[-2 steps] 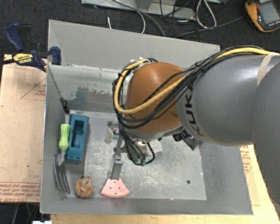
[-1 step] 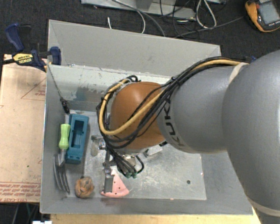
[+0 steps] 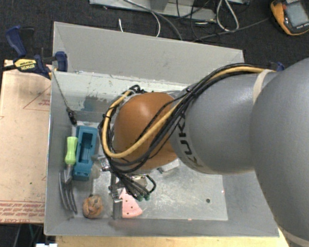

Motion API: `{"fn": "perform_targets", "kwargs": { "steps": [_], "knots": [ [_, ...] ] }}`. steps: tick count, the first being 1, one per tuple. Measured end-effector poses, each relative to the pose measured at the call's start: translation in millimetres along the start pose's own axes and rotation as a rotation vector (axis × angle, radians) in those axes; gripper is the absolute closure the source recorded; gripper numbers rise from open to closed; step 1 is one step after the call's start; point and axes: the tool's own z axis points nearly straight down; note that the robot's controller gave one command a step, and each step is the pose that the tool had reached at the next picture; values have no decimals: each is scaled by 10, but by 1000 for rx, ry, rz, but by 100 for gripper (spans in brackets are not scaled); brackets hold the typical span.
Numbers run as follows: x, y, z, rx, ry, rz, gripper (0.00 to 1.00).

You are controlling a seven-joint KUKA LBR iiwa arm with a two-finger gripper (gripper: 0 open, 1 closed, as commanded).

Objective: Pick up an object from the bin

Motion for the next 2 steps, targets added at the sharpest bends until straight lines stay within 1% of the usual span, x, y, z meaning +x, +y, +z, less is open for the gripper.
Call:
{"fn": "perform_targets", "kwargs": {
  "steps": [1,2],
  "knots": [
    [-22,153,204,1,-1,-264,0],
    [-65,241,665,0,-19,-455,0]
  ]
}}
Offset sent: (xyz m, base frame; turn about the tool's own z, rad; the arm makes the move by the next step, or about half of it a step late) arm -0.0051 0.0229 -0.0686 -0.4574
